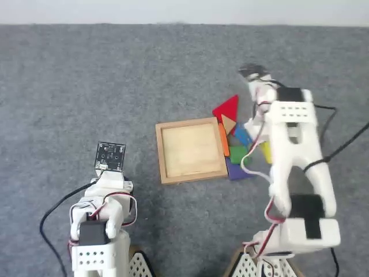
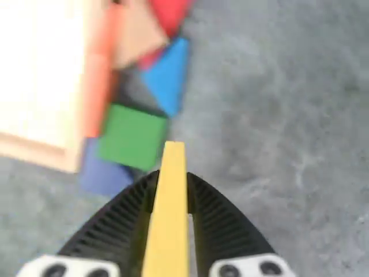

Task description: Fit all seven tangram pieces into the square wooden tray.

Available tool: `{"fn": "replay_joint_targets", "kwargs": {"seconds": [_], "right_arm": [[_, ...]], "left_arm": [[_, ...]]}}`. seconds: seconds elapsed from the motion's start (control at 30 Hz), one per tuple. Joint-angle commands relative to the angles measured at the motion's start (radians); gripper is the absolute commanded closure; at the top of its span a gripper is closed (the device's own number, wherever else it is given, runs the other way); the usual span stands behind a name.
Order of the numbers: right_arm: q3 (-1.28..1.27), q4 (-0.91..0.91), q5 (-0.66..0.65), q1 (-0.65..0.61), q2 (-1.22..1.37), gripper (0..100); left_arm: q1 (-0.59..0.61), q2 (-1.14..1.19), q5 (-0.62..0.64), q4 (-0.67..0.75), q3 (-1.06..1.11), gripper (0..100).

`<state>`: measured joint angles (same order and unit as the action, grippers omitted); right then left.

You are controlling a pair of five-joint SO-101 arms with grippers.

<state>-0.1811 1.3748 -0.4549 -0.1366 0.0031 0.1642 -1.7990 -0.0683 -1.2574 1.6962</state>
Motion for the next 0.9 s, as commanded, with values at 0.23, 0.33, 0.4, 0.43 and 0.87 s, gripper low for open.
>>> {"fn": "replay_joint_targets", "kwargs": {"seconds": [0.23, 0.33, 0.4, 0.43, 0.87], "right_arm": [[0.12, 0.018, -0.046, -0.32, 0.004, 99.1], [0.209, 0.047, -0.104, -0.321, 0.101, 99.1], [0.276, 0.077, -0.164, -0.323, 0.171, 99.1], [0.31, 0.091, -0.192, -0.325, 0.208, 99.1], [0.7, 0.153, -0.374, -0.446, 0.579, 99.1]], "left_arm": [[-0.002, -0.017, 0.0, -0.003, -0.012, 98], [-0.002, -0.017, 0.0, -0.003, -0.012, 98], [-0.002, -0.017, 0.0, -0.003, -0.012, 98], [-0.002, -0.017, 0.0, -0.003, -0.012, 98], [-0.002, -0.017, 0.0, -0.003, -0.012, 98]]}}
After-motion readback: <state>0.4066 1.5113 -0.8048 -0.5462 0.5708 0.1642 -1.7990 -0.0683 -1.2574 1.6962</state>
